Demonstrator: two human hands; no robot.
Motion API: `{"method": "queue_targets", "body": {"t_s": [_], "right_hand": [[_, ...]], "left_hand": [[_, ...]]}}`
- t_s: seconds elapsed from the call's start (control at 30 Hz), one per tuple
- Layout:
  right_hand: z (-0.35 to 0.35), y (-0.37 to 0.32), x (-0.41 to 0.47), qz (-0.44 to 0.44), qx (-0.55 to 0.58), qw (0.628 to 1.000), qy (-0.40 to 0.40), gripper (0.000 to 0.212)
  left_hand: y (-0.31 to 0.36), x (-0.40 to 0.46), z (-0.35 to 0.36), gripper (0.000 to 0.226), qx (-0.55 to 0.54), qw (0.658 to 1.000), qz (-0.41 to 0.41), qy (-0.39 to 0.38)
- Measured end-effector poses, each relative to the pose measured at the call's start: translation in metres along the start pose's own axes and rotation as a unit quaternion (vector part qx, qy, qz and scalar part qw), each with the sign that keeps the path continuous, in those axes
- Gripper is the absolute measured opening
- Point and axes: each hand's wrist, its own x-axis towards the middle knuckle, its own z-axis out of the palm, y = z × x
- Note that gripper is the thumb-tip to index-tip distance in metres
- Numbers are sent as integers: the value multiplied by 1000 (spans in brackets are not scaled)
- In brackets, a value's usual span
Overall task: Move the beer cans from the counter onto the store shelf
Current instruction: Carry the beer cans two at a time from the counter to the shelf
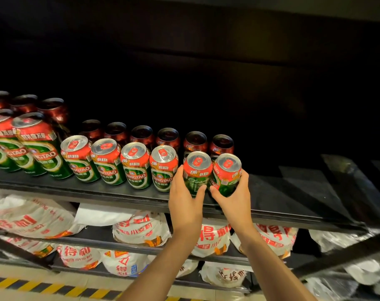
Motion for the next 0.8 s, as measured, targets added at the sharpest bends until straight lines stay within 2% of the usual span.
{"method": "queue_targets", "body": {"t_s": [0.17, 0.33, 0.5, 0.8], "right_hand": [[-1, 3, 2, -13, -11, 1000, -11, 75], [-1, 4, 3, -21, -17, 1000, 2, 77], [0, 7, 6, 2, 3, 1000, 7, 81], [-3, 7, 6, -1, 13, 1000, -8, 69]], "left_hand": [[3, -4, 3, 68, 12, 999, 7, 30], [0, -11, 3, 67, 15, 999, 41, 20], [-10, -12, -1, 69, -3, 1000, 26, -3], [-8, -10, 6, 74, 44, 999, 8, 18]]}}
